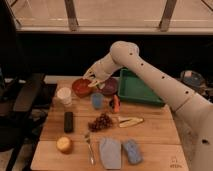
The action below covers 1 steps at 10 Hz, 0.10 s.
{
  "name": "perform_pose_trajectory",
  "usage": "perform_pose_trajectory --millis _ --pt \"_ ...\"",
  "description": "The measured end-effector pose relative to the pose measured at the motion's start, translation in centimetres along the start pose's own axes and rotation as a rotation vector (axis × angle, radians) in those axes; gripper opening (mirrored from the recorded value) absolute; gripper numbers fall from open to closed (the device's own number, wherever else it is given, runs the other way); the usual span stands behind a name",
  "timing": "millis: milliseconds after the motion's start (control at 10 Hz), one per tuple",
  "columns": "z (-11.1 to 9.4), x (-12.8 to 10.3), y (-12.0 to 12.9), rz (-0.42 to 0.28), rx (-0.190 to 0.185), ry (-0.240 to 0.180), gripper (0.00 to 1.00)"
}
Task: Place brush in plastic cup
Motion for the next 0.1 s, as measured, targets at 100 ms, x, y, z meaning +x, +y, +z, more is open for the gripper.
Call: perform_pose_trajectory --millis 100 --pt "0.00 -0.01 -0.01 0.000 0.000 0.000 0.40"
